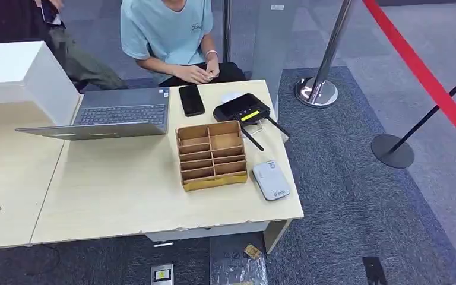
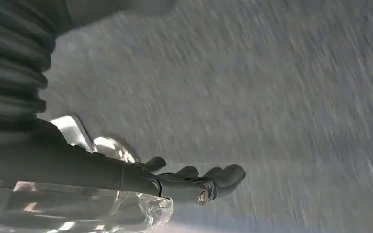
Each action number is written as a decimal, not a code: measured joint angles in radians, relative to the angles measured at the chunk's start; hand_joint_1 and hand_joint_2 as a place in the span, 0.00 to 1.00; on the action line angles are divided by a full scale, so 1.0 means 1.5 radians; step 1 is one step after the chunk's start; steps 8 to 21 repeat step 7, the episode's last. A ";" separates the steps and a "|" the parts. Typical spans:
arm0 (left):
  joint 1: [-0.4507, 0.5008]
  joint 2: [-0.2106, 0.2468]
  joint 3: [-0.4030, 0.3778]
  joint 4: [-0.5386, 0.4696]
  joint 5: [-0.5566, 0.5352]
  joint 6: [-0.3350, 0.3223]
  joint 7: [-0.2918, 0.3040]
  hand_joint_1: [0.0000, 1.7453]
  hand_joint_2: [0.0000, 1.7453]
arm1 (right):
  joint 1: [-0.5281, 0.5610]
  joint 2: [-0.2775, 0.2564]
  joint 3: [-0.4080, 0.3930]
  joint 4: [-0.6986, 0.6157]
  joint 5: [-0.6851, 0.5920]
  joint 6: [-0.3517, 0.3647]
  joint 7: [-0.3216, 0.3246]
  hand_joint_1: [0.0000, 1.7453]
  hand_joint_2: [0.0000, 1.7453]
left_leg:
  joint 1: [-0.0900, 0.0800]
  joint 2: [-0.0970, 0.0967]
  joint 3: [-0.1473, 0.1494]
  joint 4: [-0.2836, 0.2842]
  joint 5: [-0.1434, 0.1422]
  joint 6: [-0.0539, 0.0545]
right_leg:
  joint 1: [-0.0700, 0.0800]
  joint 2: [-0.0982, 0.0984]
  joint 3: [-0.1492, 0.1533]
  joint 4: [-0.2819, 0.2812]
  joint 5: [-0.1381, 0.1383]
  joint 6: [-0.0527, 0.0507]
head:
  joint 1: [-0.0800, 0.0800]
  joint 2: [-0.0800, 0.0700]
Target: Pass the card to the sensor for recognition and then transmit it.
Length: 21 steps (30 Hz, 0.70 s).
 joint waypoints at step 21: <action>0.000 0.005 0.000 0.000 0.003 0.002 -0.011 0.00 1.00 | -0.007 0.022 -0.004 0.058 0.005 0.017 -0.008 0.01 1.00 | -0.001 0.000 0.000 0.000 0.000 0.000 | -0.001 0.000 0.001 0.000 0.000 0.000 | 0.000 0.000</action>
